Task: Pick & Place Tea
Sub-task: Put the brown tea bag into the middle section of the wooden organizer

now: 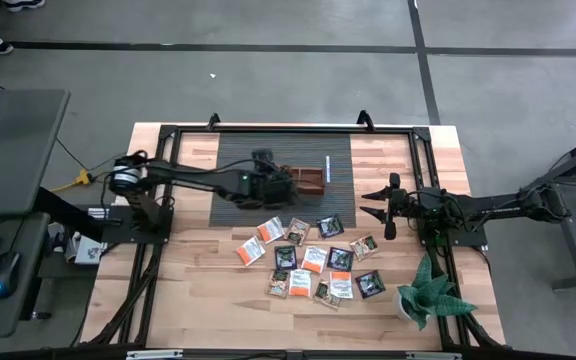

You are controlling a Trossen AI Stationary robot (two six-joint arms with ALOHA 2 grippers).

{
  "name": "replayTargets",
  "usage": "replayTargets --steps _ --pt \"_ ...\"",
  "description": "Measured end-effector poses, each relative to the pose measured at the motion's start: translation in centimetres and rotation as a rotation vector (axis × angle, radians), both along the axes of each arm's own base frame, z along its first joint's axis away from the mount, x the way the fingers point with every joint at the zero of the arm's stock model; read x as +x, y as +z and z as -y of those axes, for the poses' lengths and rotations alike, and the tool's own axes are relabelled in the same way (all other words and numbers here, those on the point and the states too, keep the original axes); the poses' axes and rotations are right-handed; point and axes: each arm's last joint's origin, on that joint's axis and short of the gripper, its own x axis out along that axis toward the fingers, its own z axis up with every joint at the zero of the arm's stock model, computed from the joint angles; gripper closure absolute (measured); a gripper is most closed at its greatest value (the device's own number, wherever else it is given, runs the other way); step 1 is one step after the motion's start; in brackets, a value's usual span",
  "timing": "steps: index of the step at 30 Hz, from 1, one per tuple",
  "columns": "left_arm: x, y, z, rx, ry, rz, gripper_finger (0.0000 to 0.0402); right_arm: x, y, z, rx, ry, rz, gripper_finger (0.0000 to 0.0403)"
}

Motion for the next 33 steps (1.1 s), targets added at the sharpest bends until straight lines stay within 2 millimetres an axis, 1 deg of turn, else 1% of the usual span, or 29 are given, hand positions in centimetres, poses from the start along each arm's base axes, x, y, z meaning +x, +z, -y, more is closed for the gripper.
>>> replayTargets --steps 3,5,8,11,15,18,23,26,28,33 --pt "1.3 -0.5 -0.5 0.022 0.000 -0.024 0.0401 0.0 0.0 0.0 0.000 0.000 -0.002 0.0244" --pt "1.5 -0.9 -0.8 0.030 -0.005 -0.063 0.0401 0.0 -0.1 0.0 0.000 0.000 -0.005 0.0246" --pt "2.1 -1.2 -1.3 0.033 0.005 -0.047 0.0401 0.0 0.0 0.0 0.000 0.000 0.000 0.0246" --pt "2.3 -2.0 -1.7 0.020 -0.004 -0.082 0.0401 0.0 0.0 0.0 0.000 0.000 0.000 0.0243" --pt "2.7 -2.4 -2.1 0.019 0.004 -0.061 0.0401 0.0 0.0 0.0 0.000 0.000 -0.002 0.0240" --pt "2.8 -2.4 -2.3 0.008 0.008 -0.046 0.0401 0.0 0.0 0.0 0.000 0.000 -0.001 0.0242" --pt "2.9 -2.3 -3.4 0.000 0.030 -0.018 0.0401 0.0 0.0 0.0 0.000 0.000 -0.002 0.0246" --pt "3.3 -3.4 -3.7 -0.007 0.034 -0.036 0.0401 0.0 0.0 0.0 0.000 0.000 -0.003 0.0246" --pt "3.1 -4.0 -4.0 -0.016 0.039 -0.073 0.0401 0.0 0.0 0.0 0.000 0.000 -0.003 0.0244" --pt "3.4 -4.5 -4.0 -0.029 0.023 -0.077 0.0401 0.0 0.0 0.0 0.000 0.000 -0.003 0.0247"
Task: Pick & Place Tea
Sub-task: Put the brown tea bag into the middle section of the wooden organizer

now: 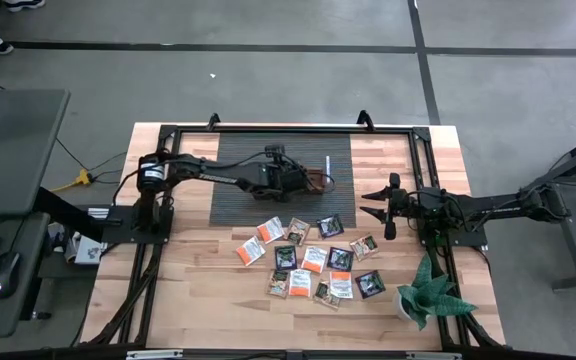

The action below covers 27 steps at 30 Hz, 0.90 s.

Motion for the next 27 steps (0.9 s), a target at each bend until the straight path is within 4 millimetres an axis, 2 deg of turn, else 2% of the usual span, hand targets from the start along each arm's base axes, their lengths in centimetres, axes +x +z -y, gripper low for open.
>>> replayTargets --steps 14,19,27 --pt "-0.2 -0.2 0.1 -0.046 -0.012 -0.020 0.0401 0.0 0.0 0.0 0.000 0.000 0.000 0.0243" --pt "0.1 -1.5 0.1 -0.067 -0.021 -0.047 0.0401 0.0 0.0 0.0 0.000 0.000 0.000 0.0246" --pt "0.5 -2.0 0.1 -0.073 -0.031 -0.042 0.0400 0.0 0.0 0.0 0.000 0.000 0.000 0.0240"
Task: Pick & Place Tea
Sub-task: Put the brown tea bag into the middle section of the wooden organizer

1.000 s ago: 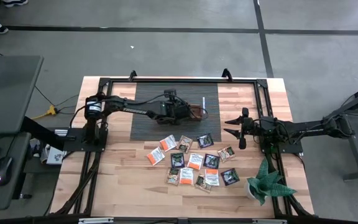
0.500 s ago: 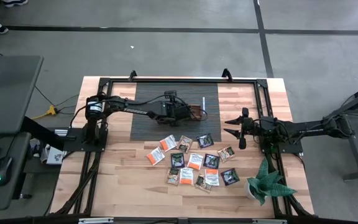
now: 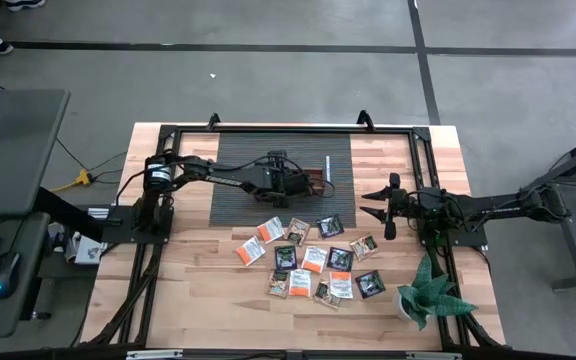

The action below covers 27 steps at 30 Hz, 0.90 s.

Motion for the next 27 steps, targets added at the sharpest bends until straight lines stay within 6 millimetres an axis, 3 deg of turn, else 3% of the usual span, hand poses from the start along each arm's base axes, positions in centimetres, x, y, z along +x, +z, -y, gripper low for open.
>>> replayTargets --steps 6,19,27 --pt "0.0 0.0 0.0 0.000 -0.038 -0.031 0.0378 0.0 0.0 0.0 0.000 0.000 0.000 0.0244" --pt "0.0 0.2 -0.1 0.071 -0.025 -0.053 0.0254 0.0 0.0 0.0 0.000 0.000 0.000 0.0240" --pt "-0.8 2.4 0.1 0.008 -0.057 -0.051 0.0243 0.0 0.0 0.0 0.000 0.000 0.000 0.0245"
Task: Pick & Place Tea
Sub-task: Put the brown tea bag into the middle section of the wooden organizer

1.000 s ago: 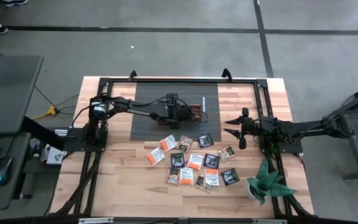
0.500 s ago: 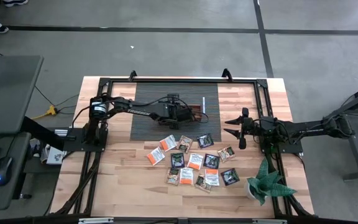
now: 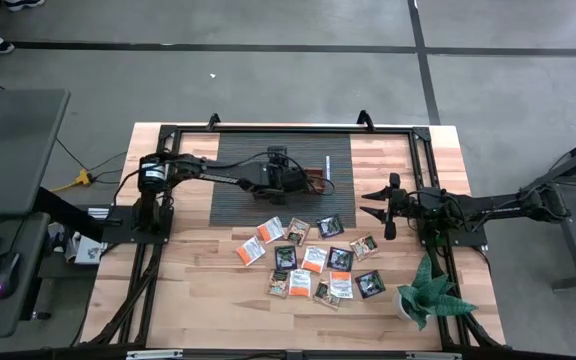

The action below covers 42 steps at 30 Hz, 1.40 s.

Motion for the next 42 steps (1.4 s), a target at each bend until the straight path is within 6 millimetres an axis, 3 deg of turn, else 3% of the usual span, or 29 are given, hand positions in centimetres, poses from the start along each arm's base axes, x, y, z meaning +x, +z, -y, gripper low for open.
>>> replayTargets --steps 6,12,17,32,42 --pt "-0.7 2.6 1.8 -0.242 -0.127 0.029 0.0243 0.0 0.0 0.0 0.000 0.000 0.000 0.0244" --pt "-0.7 2.7 4.6 -0.439 -0.264 0.030 0.0243 0.0 0.0 0.0 0.000 0.000 0.000 0.0246" --pt "-0.4 2.7 6.6 -0.478 -0.336 0.046 0.0243 0.0 0.0 0.0 0.000 0.000 0.000 0.0242" --pt "-0.8 0.6 10.3 -0.532 -0.393 0.008 0.0244 0.0 0.0 0.0 0.000 0.000 0.001 0.0246" --pt "-2.2 -0.4 12.2 -0.855 -0.397 -0.090 0.0244 0.0 0.0 0.0 0.000 0.000 0.000 0.0247"
